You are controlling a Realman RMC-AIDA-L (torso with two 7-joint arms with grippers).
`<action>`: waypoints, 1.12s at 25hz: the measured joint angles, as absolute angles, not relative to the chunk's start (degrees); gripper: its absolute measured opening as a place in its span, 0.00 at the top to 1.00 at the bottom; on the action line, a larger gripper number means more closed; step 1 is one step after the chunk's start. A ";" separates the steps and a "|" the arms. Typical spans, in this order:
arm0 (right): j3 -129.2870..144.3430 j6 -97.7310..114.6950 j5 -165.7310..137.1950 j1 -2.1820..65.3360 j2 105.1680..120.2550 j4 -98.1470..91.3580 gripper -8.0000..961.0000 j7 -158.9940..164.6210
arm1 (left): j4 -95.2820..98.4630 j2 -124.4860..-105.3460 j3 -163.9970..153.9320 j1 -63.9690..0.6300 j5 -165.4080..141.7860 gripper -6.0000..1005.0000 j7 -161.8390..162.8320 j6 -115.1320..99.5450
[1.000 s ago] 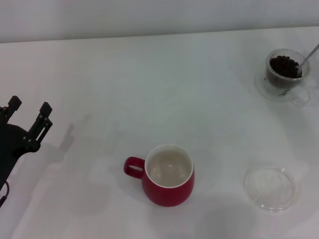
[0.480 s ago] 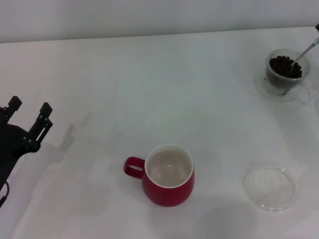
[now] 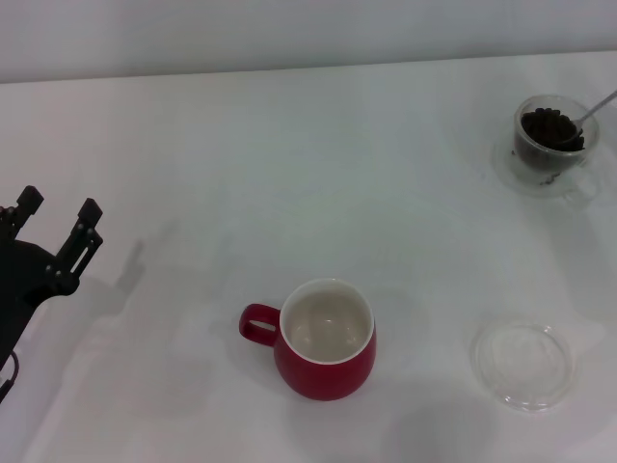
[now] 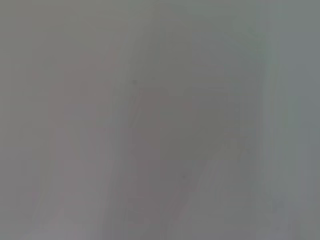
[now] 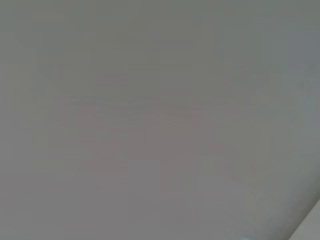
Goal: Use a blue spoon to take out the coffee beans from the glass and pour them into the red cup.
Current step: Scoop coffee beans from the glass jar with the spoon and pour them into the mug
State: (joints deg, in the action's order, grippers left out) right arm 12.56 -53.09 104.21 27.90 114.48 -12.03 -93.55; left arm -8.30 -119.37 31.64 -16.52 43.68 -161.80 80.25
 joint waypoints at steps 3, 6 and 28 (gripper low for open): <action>12.57 -53.21 105.12 27.73 114.42 -11.94 0.82 -92.80 | -8.31 -119.35 31.65 -16.52 43.68 0.27 -161.80 80.24; 12.57 -53.25 105.17 27.70 114.36 -11.94 0.82 -91.69 | -8.32 -119.35 31.69 -16.52 43.68 0.27 -161.81 80.24; 13.97 -61.14 105.81 24.89 113.88 -12.32 0.82 -79.08 | -8.08 -119.35 31.82 -16.86 43.72 0.27 -161.80 80.25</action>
